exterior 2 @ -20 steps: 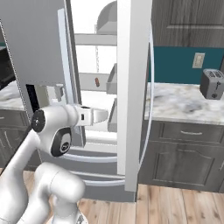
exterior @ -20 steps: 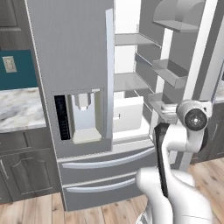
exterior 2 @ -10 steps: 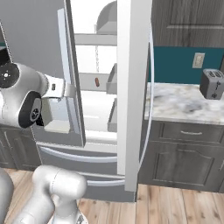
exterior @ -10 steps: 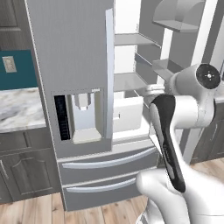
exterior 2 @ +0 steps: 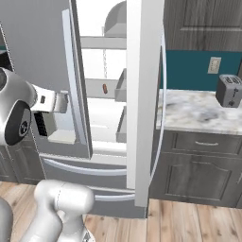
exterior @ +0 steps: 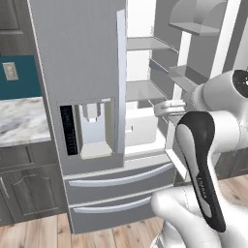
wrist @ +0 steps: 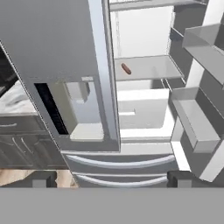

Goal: Move the hot dog bun to the plate on the dining table and place the condiment next to that plate. Then navigate to the fridge and take the sausage and place it on the plate as well.

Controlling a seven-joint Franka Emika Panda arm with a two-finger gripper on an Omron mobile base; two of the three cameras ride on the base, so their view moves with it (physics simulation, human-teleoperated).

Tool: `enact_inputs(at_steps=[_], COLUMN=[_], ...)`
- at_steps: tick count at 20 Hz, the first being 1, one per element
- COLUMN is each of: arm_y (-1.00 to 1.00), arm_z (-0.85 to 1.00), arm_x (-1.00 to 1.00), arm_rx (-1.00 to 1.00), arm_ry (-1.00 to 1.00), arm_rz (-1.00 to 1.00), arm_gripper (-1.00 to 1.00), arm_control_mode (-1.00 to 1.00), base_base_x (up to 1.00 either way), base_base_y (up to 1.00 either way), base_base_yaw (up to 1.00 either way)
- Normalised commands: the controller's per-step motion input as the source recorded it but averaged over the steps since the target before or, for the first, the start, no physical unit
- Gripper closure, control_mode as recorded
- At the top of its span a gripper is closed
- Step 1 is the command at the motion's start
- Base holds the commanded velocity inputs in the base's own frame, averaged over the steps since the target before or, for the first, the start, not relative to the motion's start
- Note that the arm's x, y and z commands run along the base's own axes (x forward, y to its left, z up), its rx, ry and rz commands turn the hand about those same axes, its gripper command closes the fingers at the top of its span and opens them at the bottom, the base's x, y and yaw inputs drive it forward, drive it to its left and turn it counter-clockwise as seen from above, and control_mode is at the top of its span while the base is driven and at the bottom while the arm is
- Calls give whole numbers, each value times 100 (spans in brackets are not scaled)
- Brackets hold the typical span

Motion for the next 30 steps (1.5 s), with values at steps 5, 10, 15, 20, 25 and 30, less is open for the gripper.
enact_inputs(at_steps=[5,10,15,20,25,30], arm_y=[-33,-19,0,0,0,0], arm_z=[-73,-14,0,0,0,0], arm_x=[-9,0,0,0,0,0], arm_rx=[-25,-8,0,0,0,0], arm_ry=[-20,-8,0,0,0,0], arm_rz=[-4,0,0,0,0,0], arm_gripper=[-100,-100,-100,-100,-100,-100], arm_control_mode=[-100,100,100,100,100,100], base_base_x=[0,0,58,99,78,68], base_base_y=[0,-2,-7,-2,-6,-19], base_base_yaw=[0,0,0,0,0,0])
